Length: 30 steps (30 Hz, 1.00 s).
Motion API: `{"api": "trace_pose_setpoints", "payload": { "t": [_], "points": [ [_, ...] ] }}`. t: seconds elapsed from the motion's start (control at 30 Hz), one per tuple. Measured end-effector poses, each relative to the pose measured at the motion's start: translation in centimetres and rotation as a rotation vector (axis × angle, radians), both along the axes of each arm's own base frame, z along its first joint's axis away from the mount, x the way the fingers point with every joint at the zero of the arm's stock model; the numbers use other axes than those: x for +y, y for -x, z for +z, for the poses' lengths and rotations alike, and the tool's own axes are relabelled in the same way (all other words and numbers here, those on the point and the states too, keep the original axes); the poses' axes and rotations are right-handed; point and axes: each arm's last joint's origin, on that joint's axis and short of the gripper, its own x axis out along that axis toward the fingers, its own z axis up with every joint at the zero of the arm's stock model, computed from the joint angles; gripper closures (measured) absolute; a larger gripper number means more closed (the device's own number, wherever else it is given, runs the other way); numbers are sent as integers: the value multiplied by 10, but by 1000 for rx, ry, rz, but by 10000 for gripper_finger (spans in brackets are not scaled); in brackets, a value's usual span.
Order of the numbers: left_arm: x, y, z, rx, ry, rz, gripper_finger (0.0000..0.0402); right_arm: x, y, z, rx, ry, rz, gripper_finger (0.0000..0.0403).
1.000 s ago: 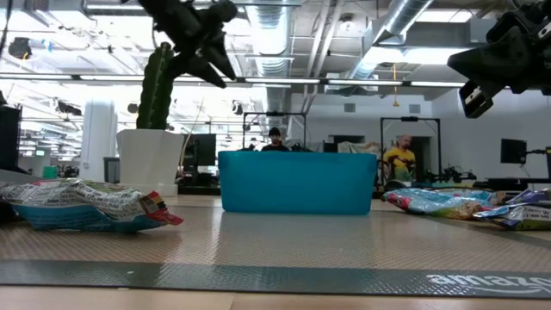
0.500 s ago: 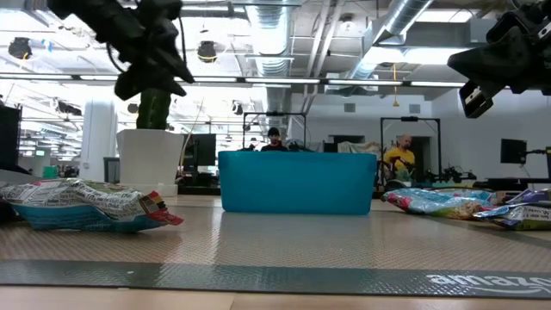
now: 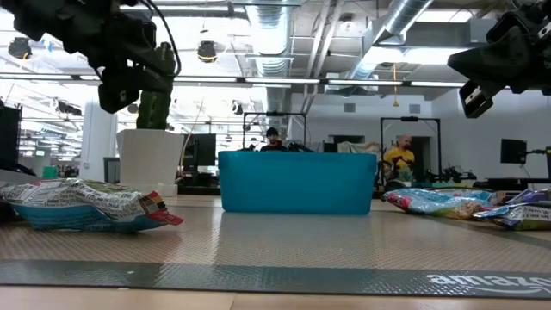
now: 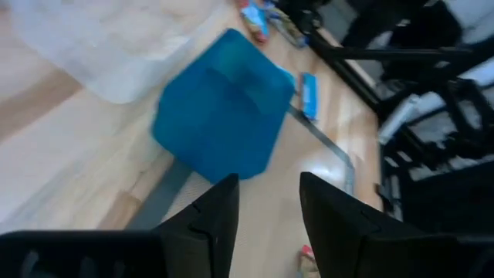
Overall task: Pick and place Granola Bars by type
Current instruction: Put the yellow granola bar into the top transparent bin
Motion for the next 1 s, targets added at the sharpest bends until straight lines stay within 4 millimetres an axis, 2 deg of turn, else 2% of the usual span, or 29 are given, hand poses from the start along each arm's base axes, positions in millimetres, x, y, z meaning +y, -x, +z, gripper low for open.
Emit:
{"api": "trace_pose_setpoints", "payload": {
  "t": [0.37, 0.6, 1.0],
  "points": [
    [-4, 25, -16, -130, -21, -37, 272, 0, 0, 0, -1, 0, 1, 403],
    [-4, 45, -27, -223, -119, -70, 272, 0, 0, 0, -1, 0, 1, 403],
    [-2, 65, -17, -436, -404, -81, 272, 0, 0, 0, -1, 0, 1, 403]
  ]
}}
